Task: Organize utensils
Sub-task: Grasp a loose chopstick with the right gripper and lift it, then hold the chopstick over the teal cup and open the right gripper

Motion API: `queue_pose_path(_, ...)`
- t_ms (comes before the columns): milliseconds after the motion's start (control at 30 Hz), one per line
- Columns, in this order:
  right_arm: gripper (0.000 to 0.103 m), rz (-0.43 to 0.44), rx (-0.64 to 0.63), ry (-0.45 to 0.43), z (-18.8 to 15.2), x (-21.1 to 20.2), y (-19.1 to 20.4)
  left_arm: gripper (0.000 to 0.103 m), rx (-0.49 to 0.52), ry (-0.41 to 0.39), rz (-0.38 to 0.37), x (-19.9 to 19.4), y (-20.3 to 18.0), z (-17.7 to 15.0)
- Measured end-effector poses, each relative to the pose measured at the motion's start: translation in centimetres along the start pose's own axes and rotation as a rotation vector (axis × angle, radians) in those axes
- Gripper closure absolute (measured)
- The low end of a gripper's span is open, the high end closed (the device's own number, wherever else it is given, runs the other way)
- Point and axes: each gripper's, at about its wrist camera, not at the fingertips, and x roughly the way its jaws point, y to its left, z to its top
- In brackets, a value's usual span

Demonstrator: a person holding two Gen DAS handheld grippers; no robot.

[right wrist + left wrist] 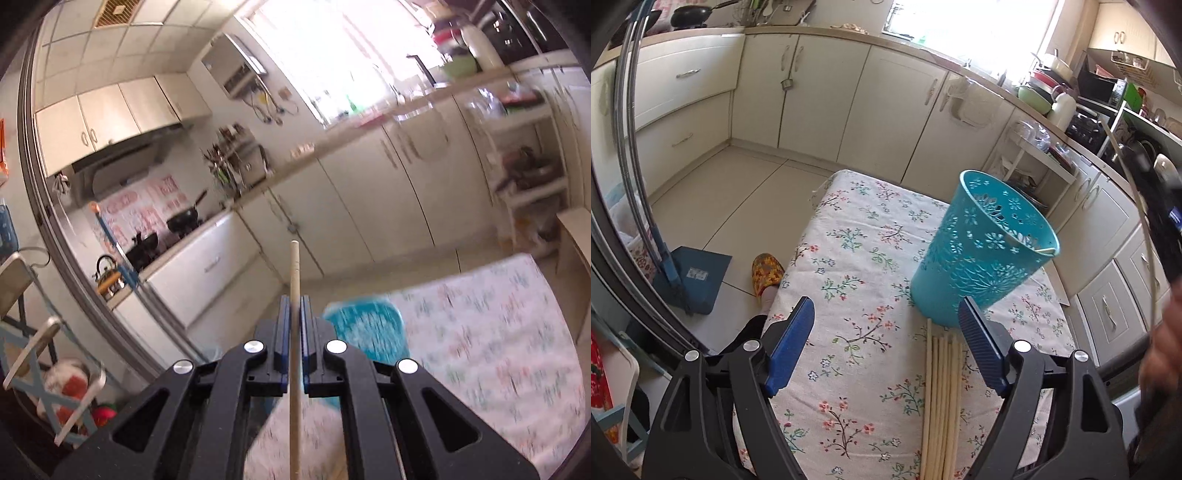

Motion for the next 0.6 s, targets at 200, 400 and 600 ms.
queue_pose_path(200, 0.097, -0.103, 0.043, -0.052, 2.2, 5.9, -1.8, 0.024, 0.018, -0.001, -0.01, -0.4, -0.6, -0.6)
queue_pose_path(400, 0.096, -0.164, 0.02, 0.026, 1.3, 7.8, -2.7, 0.024, -0.017, 0.019, -0.006, 0.2, 0.5, -0.7)
queue_pose_path(600, 0.095, -0.166, -0.027, 0.114, -0.9, 7.5, -2.0, 0.024, -0.032, 0.02, -0.004, 0.2, 0.9, -0.7)
